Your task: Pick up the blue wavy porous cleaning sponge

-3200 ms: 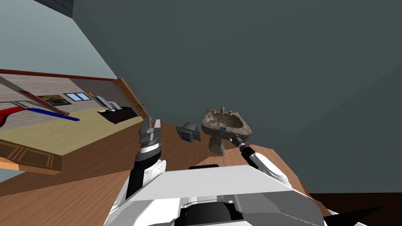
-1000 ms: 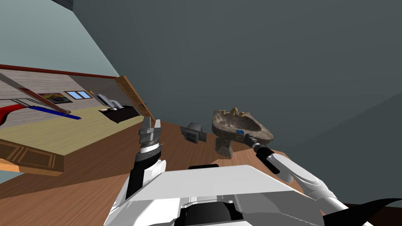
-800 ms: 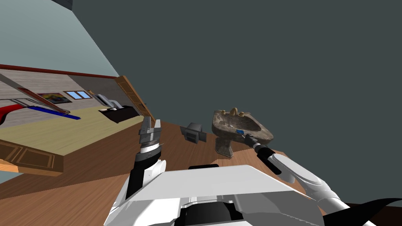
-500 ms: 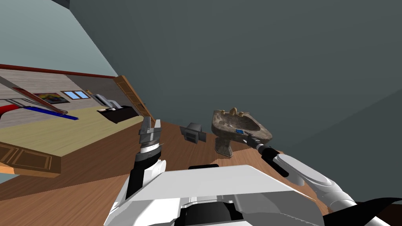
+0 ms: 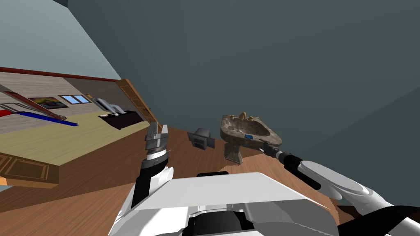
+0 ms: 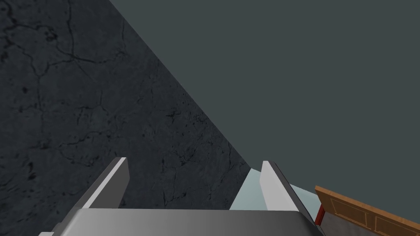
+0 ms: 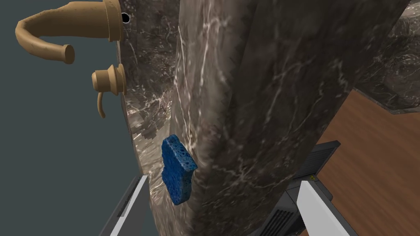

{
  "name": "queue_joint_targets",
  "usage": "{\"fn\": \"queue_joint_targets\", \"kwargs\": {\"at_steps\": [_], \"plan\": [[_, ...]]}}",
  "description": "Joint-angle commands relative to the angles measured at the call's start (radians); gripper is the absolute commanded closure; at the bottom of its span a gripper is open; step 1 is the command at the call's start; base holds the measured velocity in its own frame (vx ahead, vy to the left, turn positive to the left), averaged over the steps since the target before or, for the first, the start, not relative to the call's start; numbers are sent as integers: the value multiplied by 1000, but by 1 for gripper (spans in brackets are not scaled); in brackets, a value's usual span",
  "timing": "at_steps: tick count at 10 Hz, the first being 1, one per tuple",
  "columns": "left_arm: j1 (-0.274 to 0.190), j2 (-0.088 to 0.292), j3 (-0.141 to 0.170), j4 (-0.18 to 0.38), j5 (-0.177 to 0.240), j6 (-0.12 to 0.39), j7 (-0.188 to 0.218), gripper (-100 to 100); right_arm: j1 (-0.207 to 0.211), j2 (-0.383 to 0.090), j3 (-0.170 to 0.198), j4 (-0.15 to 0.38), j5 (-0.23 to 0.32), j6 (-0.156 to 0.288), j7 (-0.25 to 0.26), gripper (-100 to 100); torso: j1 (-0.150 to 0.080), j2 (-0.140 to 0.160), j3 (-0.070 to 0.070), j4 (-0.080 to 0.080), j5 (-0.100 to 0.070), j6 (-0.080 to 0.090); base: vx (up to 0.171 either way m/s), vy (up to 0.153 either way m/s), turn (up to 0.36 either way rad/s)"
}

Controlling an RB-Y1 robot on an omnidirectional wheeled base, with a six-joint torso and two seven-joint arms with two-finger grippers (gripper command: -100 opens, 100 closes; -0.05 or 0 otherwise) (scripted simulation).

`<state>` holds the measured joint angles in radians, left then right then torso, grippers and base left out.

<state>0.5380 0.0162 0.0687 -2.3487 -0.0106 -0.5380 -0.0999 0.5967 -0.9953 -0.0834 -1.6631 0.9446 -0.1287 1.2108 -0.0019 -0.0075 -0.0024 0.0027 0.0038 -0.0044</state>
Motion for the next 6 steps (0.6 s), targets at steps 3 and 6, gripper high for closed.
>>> {"fn": "queue_joint_targets", "kwargs": {"at_steps": [3,6], "plan": [[0,0,0,0,0,0,0,0,30,-79,-3,11,-20,-30,-31,-100,0,0,0,0,0,0,-5,-8,-14],[0,0,0,0,0,0,0,0,66,-177,-11,38,-48,-79,-68,-100,0,0,0,0,0,0,-8,-13,-25]]}}
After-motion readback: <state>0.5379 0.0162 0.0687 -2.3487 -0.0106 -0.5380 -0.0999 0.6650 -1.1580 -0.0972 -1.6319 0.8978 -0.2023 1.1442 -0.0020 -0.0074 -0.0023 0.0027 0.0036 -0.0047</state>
